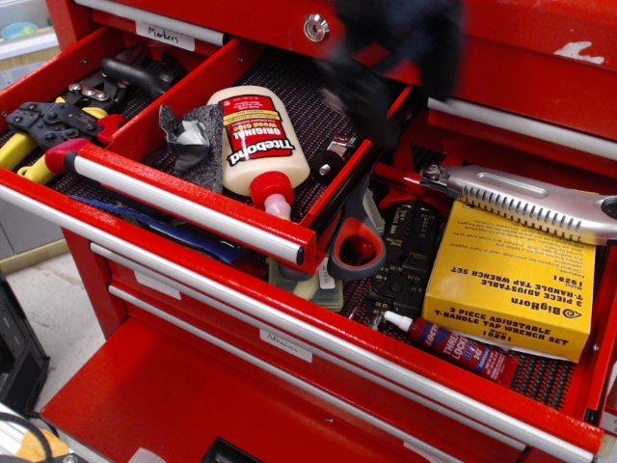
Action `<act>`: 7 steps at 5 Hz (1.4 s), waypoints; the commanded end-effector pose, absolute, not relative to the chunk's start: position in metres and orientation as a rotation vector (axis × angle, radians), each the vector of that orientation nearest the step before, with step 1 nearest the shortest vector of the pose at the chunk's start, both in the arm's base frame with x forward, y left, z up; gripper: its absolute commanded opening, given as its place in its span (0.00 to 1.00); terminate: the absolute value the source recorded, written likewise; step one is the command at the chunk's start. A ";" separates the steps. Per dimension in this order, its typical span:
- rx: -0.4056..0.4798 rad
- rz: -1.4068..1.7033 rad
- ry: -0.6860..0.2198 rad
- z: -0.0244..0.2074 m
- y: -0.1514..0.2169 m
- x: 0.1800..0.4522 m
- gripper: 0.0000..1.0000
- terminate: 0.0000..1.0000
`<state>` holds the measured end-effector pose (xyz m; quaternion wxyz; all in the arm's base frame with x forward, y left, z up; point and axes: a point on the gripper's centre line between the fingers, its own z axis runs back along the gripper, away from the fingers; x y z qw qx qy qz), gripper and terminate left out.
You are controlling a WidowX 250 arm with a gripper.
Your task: Pick up box cutter and put into drawer
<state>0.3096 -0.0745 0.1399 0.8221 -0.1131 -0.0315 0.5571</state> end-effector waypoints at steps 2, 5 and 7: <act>-0.187 0.991 -0.160 0.137 -0.146 0.335 1.00 0.00; -0.105 0.899 -0.230 0.110 -0.133 0.357 1.00 0.00; -0.170 0.912 -0.240 0.100 -0.121 0.369 1.00 0.00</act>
